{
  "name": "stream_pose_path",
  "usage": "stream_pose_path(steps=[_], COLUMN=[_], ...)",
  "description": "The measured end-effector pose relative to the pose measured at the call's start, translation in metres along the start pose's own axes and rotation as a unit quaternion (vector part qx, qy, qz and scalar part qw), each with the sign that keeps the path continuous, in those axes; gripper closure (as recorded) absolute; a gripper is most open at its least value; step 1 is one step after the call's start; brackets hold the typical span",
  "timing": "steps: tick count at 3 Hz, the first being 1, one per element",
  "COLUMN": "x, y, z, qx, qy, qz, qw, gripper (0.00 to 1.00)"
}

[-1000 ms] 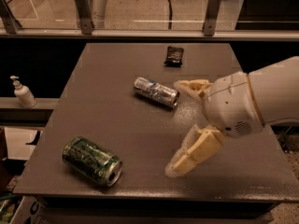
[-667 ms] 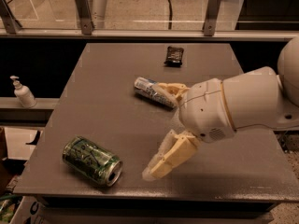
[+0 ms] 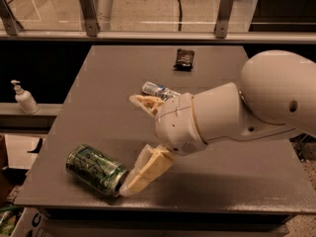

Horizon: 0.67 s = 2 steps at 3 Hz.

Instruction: Move green can near redbull can

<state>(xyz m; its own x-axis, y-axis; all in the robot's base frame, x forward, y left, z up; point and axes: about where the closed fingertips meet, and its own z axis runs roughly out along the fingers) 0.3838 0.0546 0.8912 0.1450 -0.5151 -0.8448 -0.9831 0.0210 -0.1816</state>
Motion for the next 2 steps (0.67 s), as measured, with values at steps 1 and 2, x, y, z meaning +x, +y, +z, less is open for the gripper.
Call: stream_pose_path(steps=[1,2], x=[-0.0006,-0.0040], y=[-0.0005,0.0002], z=[0.0002,-0.0012], qx=[0.001,-0.001], qy=[0.000,-0.006], qz=[-0.001,0.001], qw=[1.0000,1.0000], gripper=[0.00,0.00])
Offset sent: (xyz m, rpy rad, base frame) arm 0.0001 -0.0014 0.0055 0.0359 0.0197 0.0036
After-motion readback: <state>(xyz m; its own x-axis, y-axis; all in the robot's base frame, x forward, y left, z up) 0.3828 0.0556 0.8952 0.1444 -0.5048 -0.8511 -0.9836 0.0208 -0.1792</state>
